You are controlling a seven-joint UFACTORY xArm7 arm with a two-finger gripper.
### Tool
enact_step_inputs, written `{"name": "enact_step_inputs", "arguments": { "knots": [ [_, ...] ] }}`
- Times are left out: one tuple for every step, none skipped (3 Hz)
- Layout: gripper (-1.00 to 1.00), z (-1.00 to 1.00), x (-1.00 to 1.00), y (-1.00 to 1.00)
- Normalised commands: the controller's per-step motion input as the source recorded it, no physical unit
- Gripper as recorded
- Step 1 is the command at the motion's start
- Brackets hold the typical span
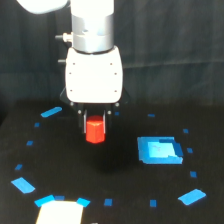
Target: Pick up the red object from the table
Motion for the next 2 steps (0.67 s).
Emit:
{"name": "enact_step_inputs", "arguments": {
  "knots": [
    [-1.0, -0.25, -0.08, -1.0],
    [-1.0, -0.28, 0.21, -1.0]
  ]
}}
